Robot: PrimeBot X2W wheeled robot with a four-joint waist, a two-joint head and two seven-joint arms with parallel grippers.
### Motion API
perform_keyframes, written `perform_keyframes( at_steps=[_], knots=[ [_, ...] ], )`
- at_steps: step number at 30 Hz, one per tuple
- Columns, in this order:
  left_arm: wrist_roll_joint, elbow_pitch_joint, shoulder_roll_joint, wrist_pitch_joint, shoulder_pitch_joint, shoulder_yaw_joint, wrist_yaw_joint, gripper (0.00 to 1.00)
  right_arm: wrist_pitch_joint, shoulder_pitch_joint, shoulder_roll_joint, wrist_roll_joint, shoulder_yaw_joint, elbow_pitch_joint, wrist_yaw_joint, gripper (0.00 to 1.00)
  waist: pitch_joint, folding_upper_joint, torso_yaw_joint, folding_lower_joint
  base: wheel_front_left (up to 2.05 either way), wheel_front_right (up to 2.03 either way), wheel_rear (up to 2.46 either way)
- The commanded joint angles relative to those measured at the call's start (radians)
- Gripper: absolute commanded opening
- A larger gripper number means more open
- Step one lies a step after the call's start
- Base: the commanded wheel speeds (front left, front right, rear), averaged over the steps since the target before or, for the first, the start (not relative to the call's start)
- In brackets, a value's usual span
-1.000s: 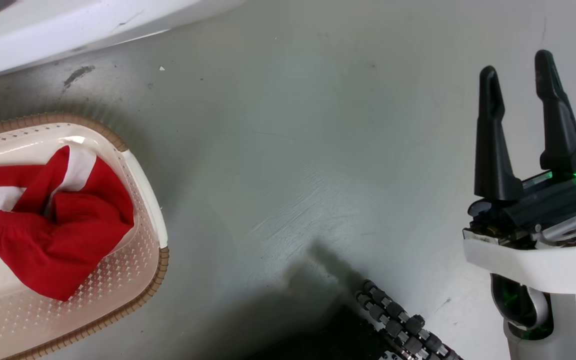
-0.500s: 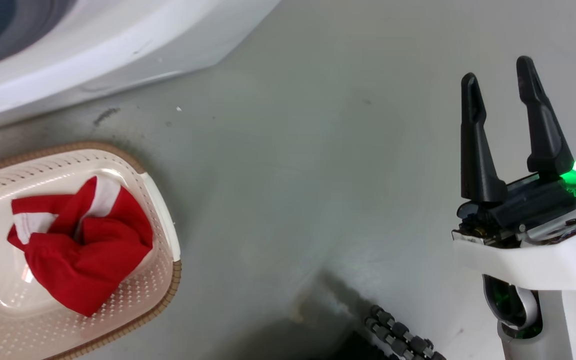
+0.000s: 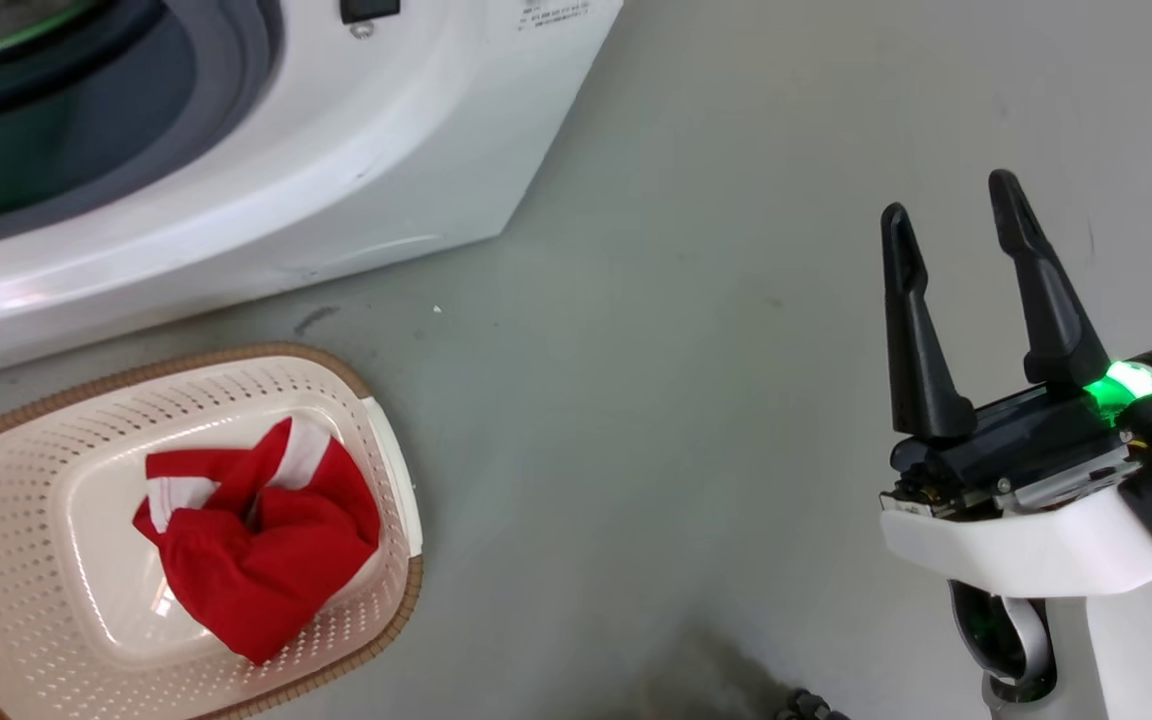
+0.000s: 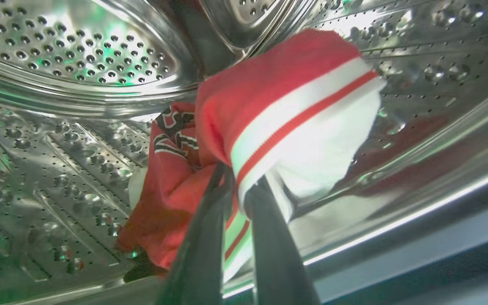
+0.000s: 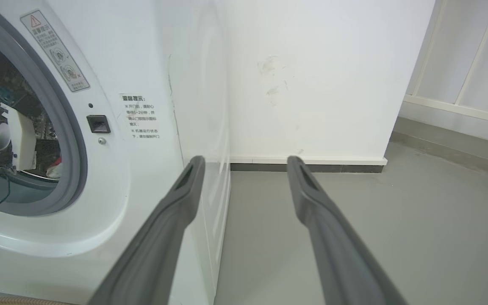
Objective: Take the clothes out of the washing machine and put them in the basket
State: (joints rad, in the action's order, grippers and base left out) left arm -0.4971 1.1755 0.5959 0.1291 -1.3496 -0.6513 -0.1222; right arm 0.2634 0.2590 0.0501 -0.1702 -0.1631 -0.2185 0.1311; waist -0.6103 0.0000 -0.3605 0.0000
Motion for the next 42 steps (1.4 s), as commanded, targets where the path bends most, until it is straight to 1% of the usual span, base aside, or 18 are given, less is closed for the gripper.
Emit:
perform_keyframes(
  at_steps=[1,5,10,14,20,28,36,40,41,42],
  knots=[
    [-0.006,0.004,-0.006,0.021,0.024,0.004,0.003,0.0,0.002,-0.016,0.0,0.008,-0.001,0.004,-0.001,1.0,0.032,0.0,0.011,0.0,0.0,0.0,0.0],
    [-0.03,0.005,-0.021,0.1,0.108,0.022,0.019,0.0,0.002,-0.043,0.0,0.022,-0.005,0.018,-0.001,1.0,0.091,0.0,0.02,0.0,0.0,0.0,0.0],
    [-0.065,-0.056,-0.048,0.134,0.231,0.058,0.048,0.0,0.002,-0.089,0.0,0.049,0.006,0.04,-0.001,1.0,0.165,0.0,0.048,0.0,0.0,0.0,0.0],
    [-0.051,-0.189,-0.054,0.138,0.331,0.086,0.091,0.0,0.002,-0.121,0.0,0.069,0.012,0.054,-0.001,1.0,0.217,0.0,0.071,0.0,0.0,0.0,0.0],
    [-0.031,-0.402,-0.062,0.137,0.531,0.136,0.16,0.0,0.002,-0.163,0.0,0.092,0.019,0.076,-0.001,1.0,0.3,0.0,0.101,0.0,0.0,0.0,0.0],
    [-0.006,-0.62,-0.091,0.137,0.772,0.183,0.229,0.0,0.002,-0.227,0.0,0.117,0.018,0.103,-0.001,1.0,0.416,0.0,0.141,0.0,0.0,0.0,0.0],
    [0.007,-0.769,-0.109,0.137,0.975,0.2,0.274,0.0,0.002,-0.294,0.0,0.138,0.017,0.122,-0.001,1.0,0.522,0.0,0.165,0.0,0.0,0.0,0.0],
    [0.01,-0.819,-0.113,0.137,1.059,0.197,0.293,0.0,0.002,-0.323,0.0,0.148,0.016,0.128,-0.001,1.0,0.562,0.0,0.174,0.0,0.0,0.0,0.0],
    [0.01,-0.819,-0.113,0.137,1.059,0.197,0.293,0.0,0.002,-0.323,0.0,0.148,0.016,0.128,-0.001,1.0,0.562,0.0,0.174,0.0,0.0,0.0,0.0],
    [0.005,-0.84,-0.119,0.137,1.098,0.193,0.301,0.0,0.002,-0.336,0.0,0.152,0.015,0.132,-0.001,1.0,0.579,0.0,0.178,0.0,0.0,0.0,0.0]
  ],
)
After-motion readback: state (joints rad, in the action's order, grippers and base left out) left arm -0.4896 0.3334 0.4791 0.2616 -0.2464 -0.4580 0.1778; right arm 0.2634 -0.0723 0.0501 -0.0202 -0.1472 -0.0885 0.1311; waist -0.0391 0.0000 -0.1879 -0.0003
